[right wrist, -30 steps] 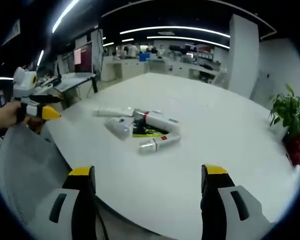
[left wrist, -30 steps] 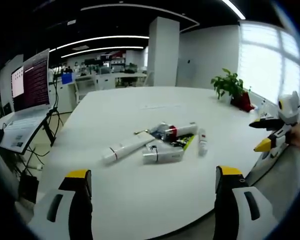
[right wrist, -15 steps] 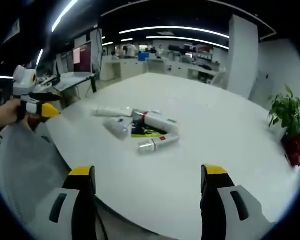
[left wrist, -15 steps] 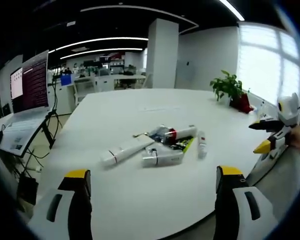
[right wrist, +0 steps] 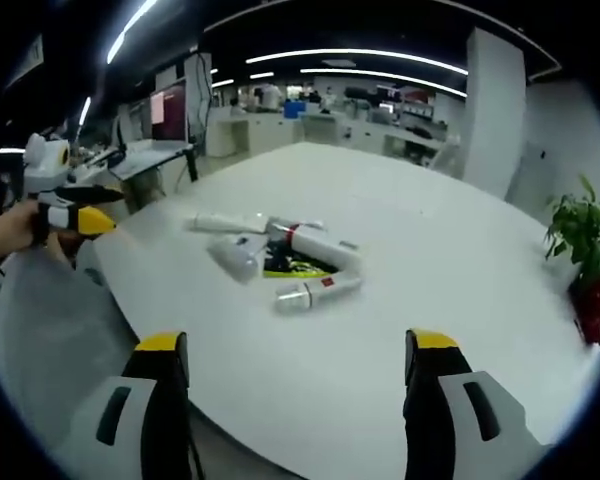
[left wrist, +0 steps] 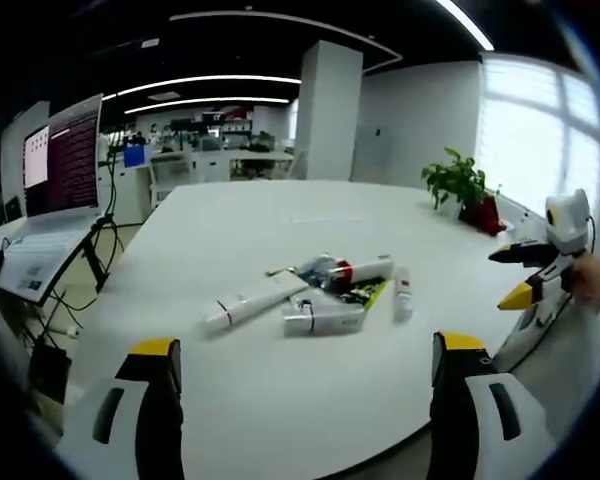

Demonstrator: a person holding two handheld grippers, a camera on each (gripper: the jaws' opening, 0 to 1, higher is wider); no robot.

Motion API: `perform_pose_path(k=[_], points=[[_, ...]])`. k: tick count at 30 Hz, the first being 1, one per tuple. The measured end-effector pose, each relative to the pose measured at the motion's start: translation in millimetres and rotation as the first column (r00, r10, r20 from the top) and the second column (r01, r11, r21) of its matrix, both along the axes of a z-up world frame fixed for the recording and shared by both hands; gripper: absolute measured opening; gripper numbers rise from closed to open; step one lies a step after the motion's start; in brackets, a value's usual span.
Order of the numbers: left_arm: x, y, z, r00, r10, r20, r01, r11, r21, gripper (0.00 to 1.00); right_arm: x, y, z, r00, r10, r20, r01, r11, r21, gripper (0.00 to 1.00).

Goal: Arrange the skincare products in the storage area until every visible bottle or jar stands upright without overlapping.

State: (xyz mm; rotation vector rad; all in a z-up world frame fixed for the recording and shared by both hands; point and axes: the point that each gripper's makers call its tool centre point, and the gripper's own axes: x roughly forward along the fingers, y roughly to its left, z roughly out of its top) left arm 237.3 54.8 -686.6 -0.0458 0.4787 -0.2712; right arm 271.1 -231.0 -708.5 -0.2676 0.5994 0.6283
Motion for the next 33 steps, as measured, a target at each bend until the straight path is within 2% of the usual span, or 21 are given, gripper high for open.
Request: perform_pose_path(k=[16, 24, 33], points=[[0.7, 3.2, -0.7, 1.000, 0.007, 0.000, -0.007, 1.000, -0.003, 0.98, 31.0, 9.2, 11.5, 0.997, 0.071, 0.017, -0.070, 0.996, -0.049, 0.90], [-0.1, 2.0, -1.3, 1.000, 0.006, -0.007, -0.006, 1.000, -0.003, 0.98, 55.9, 18.9, 20.8, 0.993, 0.114, 0.037, -0.111, 0.991, -0.072, 0.90], [-1.2, 1.9, -3.7, 1.000, 0.007, -0.019, -0.007, 1.000, -0.004, 0.97, 78.8, 30.8, 13.4, 0.984, 0.175, 0.032, -0.170, 0.978, -0.123, 0.89]])
